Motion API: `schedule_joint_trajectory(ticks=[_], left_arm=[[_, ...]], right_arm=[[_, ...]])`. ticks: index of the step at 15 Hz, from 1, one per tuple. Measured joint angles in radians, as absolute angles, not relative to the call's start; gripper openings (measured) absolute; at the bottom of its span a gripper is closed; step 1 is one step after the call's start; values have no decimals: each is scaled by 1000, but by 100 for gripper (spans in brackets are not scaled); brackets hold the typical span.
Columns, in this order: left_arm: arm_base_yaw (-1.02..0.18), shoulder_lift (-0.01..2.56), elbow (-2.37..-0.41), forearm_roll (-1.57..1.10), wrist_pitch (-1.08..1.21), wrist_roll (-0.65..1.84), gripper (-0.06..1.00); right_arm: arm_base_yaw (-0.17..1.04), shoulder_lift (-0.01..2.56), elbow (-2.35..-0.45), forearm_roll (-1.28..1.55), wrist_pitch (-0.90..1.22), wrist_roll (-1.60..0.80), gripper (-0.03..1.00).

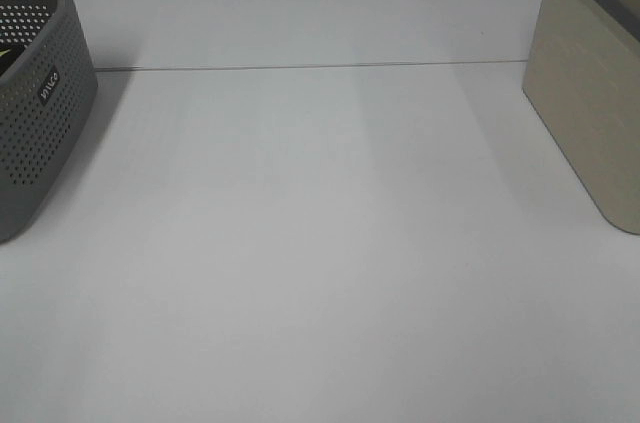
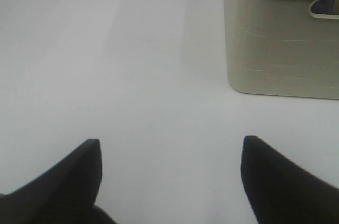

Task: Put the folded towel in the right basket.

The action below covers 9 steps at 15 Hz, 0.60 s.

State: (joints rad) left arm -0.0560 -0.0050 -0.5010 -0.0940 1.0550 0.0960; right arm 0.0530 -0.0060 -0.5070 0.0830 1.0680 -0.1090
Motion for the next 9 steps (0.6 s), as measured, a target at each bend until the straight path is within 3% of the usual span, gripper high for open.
schedule_joint_trajectory(ticks=[9], left_arm=[[-56,-5,-501,-94,1055,96,98]], right_arm=[[53,-6,-507,83,1068,-109,70]])
